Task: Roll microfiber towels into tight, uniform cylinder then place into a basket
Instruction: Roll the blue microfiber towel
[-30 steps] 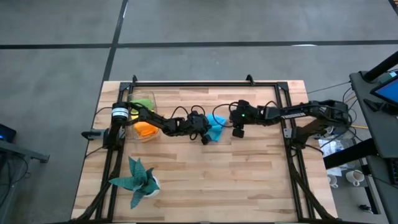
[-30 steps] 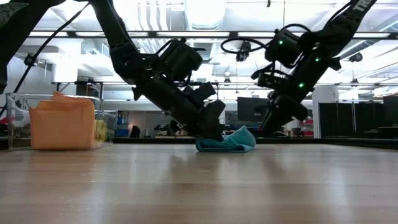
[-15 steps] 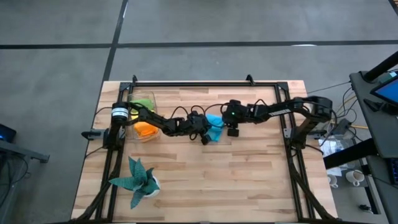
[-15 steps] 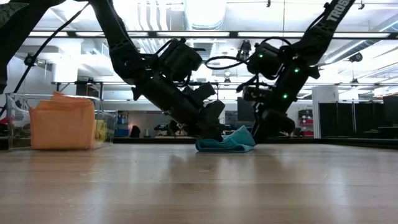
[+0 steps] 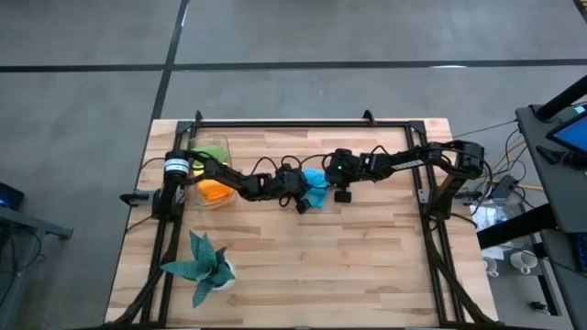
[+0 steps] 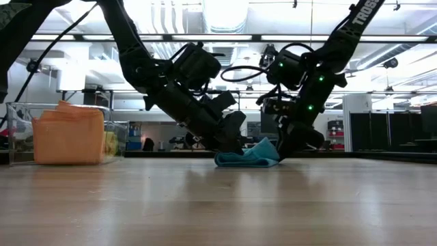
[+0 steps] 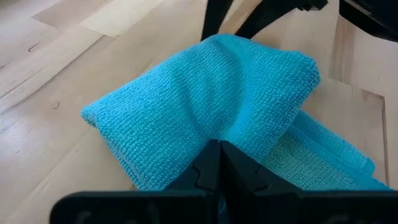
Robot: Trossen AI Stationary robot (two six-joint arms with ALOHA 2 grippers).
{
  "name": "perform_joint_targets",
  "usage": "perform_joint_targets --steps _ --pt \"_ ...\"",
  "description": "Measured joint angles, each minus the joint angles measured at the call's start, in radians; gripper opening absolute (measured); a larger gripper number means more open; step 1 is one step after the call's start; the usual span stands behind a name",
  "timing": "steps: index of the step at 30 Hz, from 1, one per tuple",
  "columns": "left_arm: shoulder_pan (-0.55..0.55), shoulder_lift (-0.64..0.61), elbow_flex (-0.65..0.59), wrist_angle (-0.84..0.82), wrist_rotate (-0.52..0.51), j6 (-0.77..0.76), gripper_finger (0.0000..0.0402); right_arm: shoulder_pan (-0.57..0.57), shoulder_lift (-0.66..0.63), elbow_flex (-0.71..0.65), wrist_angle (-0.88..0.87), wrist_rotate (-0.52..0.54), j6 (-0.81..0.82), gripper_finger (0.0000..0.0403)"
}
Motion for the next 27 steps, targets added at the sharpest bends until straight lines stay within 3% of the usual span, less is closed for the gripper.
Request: perform_joint_targets --steps 3,8,13,21,27 --pt "0.0 0.0 0.001 -0.002 0.0 0.001 0.0 0.0 -0.004 -0.001 -0.003 -0.002 -0.001 0.0019" --pt "0.0 -0.025 -0.005 -0.015 0.004 0.116 0.0 0.007 -0.036 -0.003 -0.029 0.022 -0.002 0.001" --pt "0.0 -0.096 -0.019 -0.009 0.0 0.172 0.0 0.061 -0.046 -0.003 -0.029 0.154 -0.086 0.0009" --pt "-0.019 -0.115 -0.076 0.144 -0.11 0.272 0.0 0.194 -0.046 -0.003 -0.023 0.438 -0.216 0.0009" --pt "-0.016 -0.114 -0.122 0.241 -0.104 0.296 0.0 0.268 -0.046 -0.003 -0.017 0.501 -0.258 0.0009"
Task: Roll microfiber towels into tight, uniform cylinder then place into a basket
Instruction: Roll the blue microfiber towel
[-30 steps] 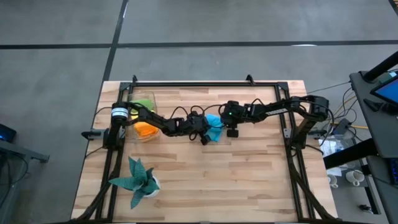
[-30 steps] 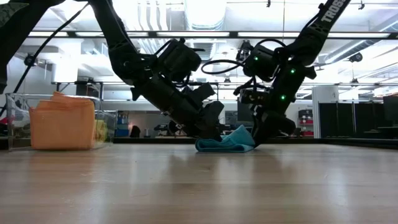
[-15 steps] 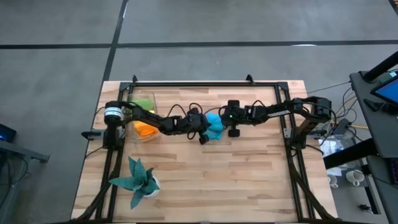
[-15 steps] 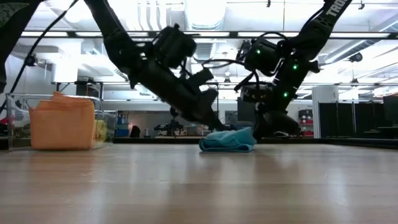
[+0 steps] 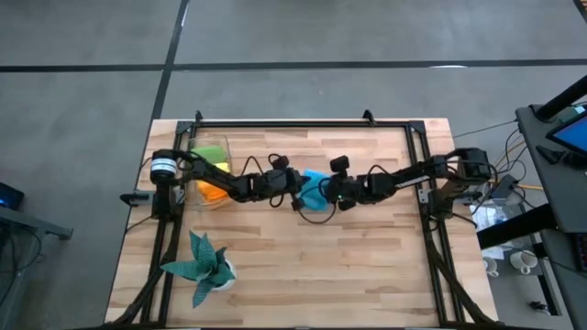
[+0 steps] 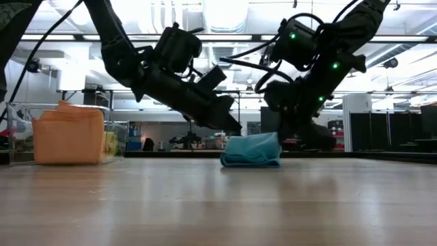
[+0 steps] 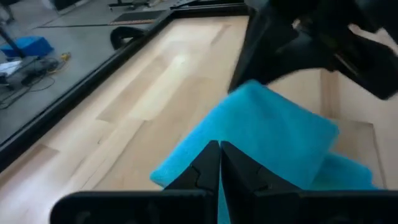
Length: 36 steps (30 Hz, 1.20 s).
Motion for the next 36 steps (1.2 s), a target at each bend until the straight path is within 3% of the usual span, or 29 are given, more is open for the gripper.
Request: perform_joint_targets --steps 3,6,8,13,20,36 --pt "0.002 0.0 -0.001 -0.012 0.117 0.024 0.0 0.023 0.0 0.0 0.005 0.083 -0.021 0.0009" --pt "0.001 0.001 -0.002 -0.016 0.312 0.027 0.0 0.025 0.0 0.0 0.006 0.103 -0.028 0.0009" --pt "0.0 0.001 -0.001 -0.014 0.36 0.027 0.0 0.025 0.0 0.0 0.006 0.103 -0.028 0.0009" --pt "0.017 0.029 0.011 -0.039 0.361 0.023 0.0 0.025 -0.001 0.0 0.011 0.103 -0.033 0.0009" --pt "0.059 0.164 0.075 -0.035 0.364 0.007 0.0 0.026 -0.002 0.0 0.027 0.103 -0.048 0.0009" --pt "0.071 0.166 0.098 -0.076 0.28 0.026 0.0 0.103 -0.002 0.0 0.024 0.1 -0.088 0.0009"
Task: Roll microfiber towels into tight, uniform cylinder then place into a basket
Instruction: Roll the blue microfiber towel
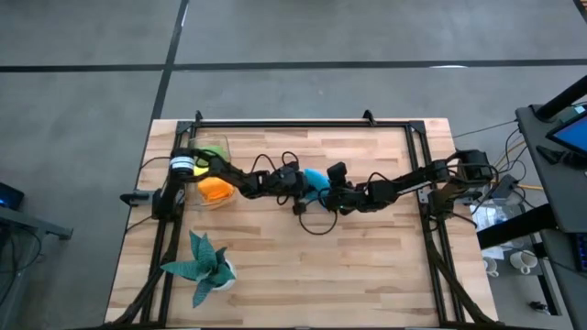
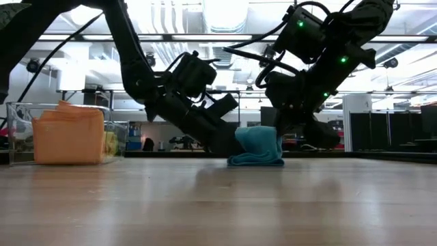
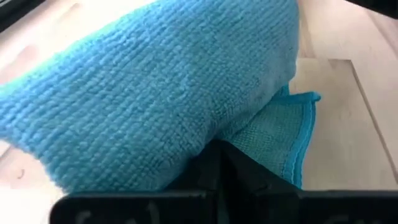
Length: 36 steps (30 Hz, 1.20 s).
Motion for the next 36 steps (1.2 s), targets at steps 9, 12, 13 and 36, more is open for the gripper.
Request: perform_joint_targets --steps 9,12,13,36 --pt "0.0 -0.082 -0.003 -0.18 0.0 0.049 0.0 0.005 0.0 0.0 -0.005 0.007 -0.015 0.0009" --pt "-0.002 -0.111 -0.009 -0.207 0.005 0.058 0.0 0.005 0.0 0.0 -0.005 0.011 -0.045 0.0009" --pt "-0.002 -0.117 -0.009 -0.21 0.008 0.073 0.0 0.005 0.0 0.0 -0.004 0.013 -0.046 0.0009" --pt "-0.006 -0.394 -0.144 -0.203 0.038 0.151 0.0 0.029 -0.003 0.005 0.005 0.04 -0.129 0.0008"
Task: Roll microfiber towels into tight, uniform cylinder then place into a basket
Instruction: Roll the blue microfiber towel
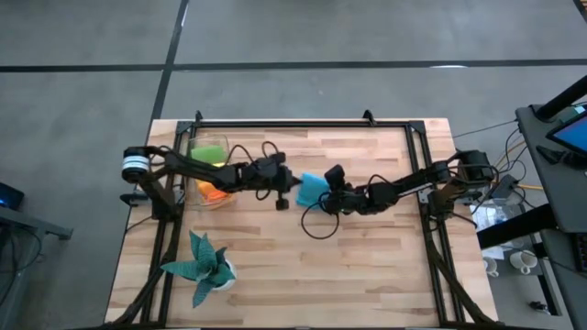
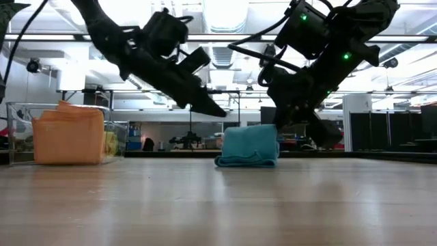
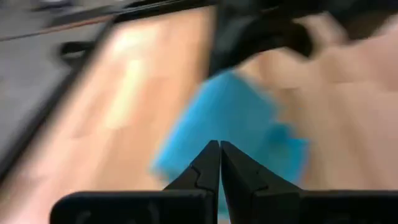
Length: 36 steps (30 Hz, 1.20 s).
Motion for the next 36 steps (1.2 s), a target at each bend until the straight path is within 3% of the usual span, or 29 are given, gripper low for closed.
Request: perform_joint_targets --steps 2,5,15,22,26,36 --pt "0.011 -0.02 -0.023 0.015 -0.082 0.009 0.0 0.007 0.0 0.0 0.001 0.006 -0.016 0.0008" --pt "0.054 -0.02 -0.007 0.027 -0.076 0.025 0.0 0.019 0.0 0.0 0.005 0.023 -0.023 0.0008" --pt "0.229 0.124 0.151 -0.029 0.192 0.018 0.0 0.032 0.001 0.0 0.025 0.026 -0.057 0.0008" --pt "0.267 0.264 0.304 -0.132 0.395 0.006 0.0 0.032 0.002 0.0 0.037 0.033 -0.073 0.0008" --pt "0.262 0.327 0.353 -0.164 0.442 0.004 0.0 0.032 0.002 0.0 0.045 0.034 -0.077 0.0008" --pt "0.247 0.301 0.357 -0.248 0.571 -0.022 0.0 0.032 0.002 0.0 0.047 0.06 -0.095 0.0008"
